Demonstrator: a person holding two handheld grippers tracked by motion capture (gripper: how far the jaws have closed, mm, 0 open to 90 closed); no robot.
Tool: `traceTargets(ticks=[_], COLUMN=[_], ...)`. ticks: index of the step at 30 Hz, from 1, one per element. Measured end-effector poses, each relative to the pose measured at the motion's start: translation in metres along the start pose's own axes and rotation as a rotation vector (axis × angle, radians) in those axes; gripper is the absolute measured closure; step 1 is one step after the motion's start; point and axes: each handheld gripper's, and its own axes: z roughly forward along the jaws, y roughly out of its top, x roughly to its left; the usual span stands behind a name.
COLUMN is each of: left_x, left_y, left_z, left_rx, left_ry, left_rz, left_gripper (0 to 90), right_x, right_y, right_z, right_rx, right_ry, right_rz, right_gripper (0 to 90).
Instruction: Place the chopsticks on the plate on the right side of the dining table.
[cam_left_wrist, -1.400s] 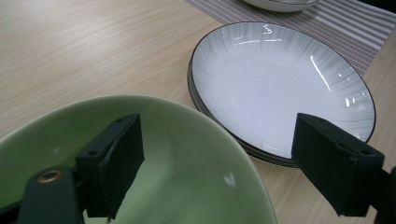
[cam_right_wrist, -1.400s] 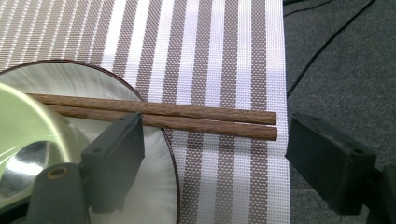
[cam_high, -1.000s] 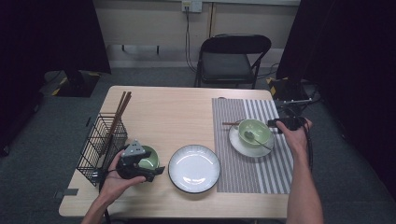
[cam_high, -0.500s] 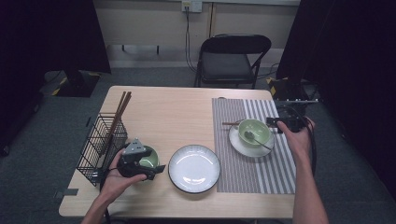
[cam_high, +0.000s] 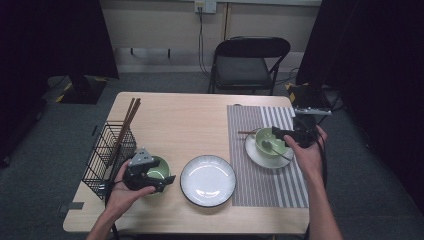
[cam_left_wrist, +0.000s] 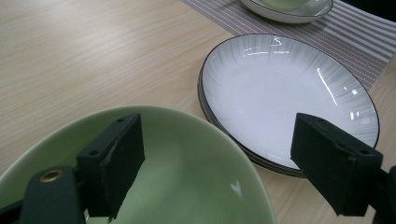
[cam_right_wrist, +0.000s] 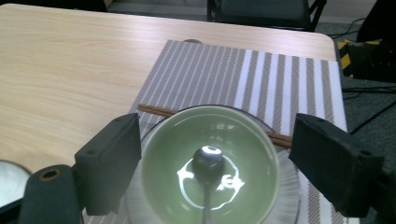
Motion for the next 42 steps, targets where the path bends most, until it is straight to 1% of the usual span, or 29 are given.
traceTargets(ticks=[2, 5, 6, 7, 9, 10, 11, 12, 13, 14, 16, 17, 18, 19, 21, 23, 25, 26, 28, 29, 31, 33, 35, 39, 42], left_x=[0.001, 0.001, 0.001, 0.001, 0.001, 0.001, 0.002, 0.001, 0.001, 0.0, -0.001, -0.001, -0.001, -0.002, -0.001, 0.0, 0.001, 0.002, 0.004, 0.005, 0.006, 0.007, 0.008, 0.008, 0.006], left_y=[0.0, 0.0, 0.0, -0.001, -0.001, -0.001, -0.001, 0.0, 0.0, 0.0, 0.001, 0.002, 0.003, 0.003, 0.003, 0.002, 0.001, 0.0, -0.002, -0.002, -0.004, -0.004, -0.006, -0.006, -0.006], left_z=[0.0, 0.0, 0.0, 0.0, -0.001, -0.001, -0.002, -0.002, -0.002, -0.001, -0.001, -0.001, -0.001, -0.001, -0.002, -0.002, -0.004, -0.005, -0.007, -0.008, -0.009, -0.009, -0.009, -0.009, -0.007], left_rx=[0.005, 0.001, 0.004, 0.003, 0.001, -0.003, -0.001, 0.002, -0.001, -0.003, -0.003, -0.001, 0.0, -0.008, -0.005, -0.005, -0.007, -0.007, -0.008, -0.007, -0.004, 0.001, 0.0, 0.001, 0.009], left_ry=[0.003, 0.006, 0.007, 0.004, 0.003, 0.007, 0.008, 0.008, 0.011, 0.008, 0.006, 0.009, 0.009, 0.004, 0.006, 0.006, 0.011, 0.011, 0.019, 0.02, 0.022, 0.027, 0.03, 0.033, 0.03], left_rz=[-0.006, -0.011, -0.015, -0.017, -0.028, -0.026, -0.017, -0.015, -0.02, -0.023, -0.017, -0.014, -0.003, -0.015, -0.013, -0.009, -0.015, -0.025, -0.028, -0.027, -0.034, -0.034, -0.035, -0.04, -0.036], left_gripper=[17.2, 17.4, 17.4, 17.5, 17.6, 17.6, 17.6, 17.5, 17.5, 17.5, 17.6, 17.6, 17.6, 17.6, 17.6, 17.5, 17.5, 17.6, 17.6, 17.7, 17.8, 17.8, 17.8, 17.9, 17.9], right_x=[0.007, 0.017, 0.021, 0.024, 0.031, 0.035, 0.039, 0.042, 0.045, 0.049, 0.056, 0.06, 0.064, 0.068, 0.073, 0.078, 0.084, 0.087, 0.093, 0.095, 0.097, 0.1, 0.101, 0.099, 0.098], right_y=[-0.003, -0.007, -0.009, -0.01, -0.013, -0.014, -0.016, -0.018, -0.021, -0.024, -0.03, -0.033, -0.035, -0.038, -0.045, -0.053, -0.06, -0.064, -0.072, -0.077, -0.086, -0.096, -0.105, -0.123, -0.132], right_z=[-0.004, -0.008, -0.01, -0.012, -0.015, -0.017, -0.019, -0.02, -0.021, -0.022, -0.024, -0.025, -0.026, -0.027, -0.026, -0.024, -0.023, -0.023, -0.023, -0.023, -0.022, -0.02, -0.018, -0.015, -0.013], right_rx=[-0.009, -0.008, -0.018, -0.023, -0.027, -0.027, -0.032, -0.036, -0.03, -0.032, -0.034, -0.035, -0.033, -0.033, -0.024, -0.014, -0.013, -0.008, -0.003, 0.006, 0.014, 0.029, 0.049, 0.062, 0.074], right_ry=[0.017, 0.036, 0.047, 0.062, 0.123, 0.117, 0.101, 0.104, 0.124, 0.133, 0.142, 0.141, 0.14, 0.149, 0.153, 0.167, 0.171, 0.18, 0.183, 0.178, 0.184, 0.171, 0.177, 0.177, 0.177], right_rz=[0.001, -0.024, -0.029, -0.035, -0.038, -0.053, -0.074, -0.075, -0.069, -0.068, -0.071, -0.09, -0.107, -0.109, -0.117, -0.114, -0.131, -0.133, -0.153, -0.159, -0.158, -0.174, -0.176, -0.162, -0.163], right_gripper=[15.9, 16.0, 15.9, 15.8, 15.8, 15.8, 15.7, 15.7, 15.7, 15.7, 15.7, 15.7, 15.8, 15.9, 15.9, 16.5, 17.0, 17.1, 17.5, 17.5, 17.6, 17.6, 17.6, 17.8, 17.7])
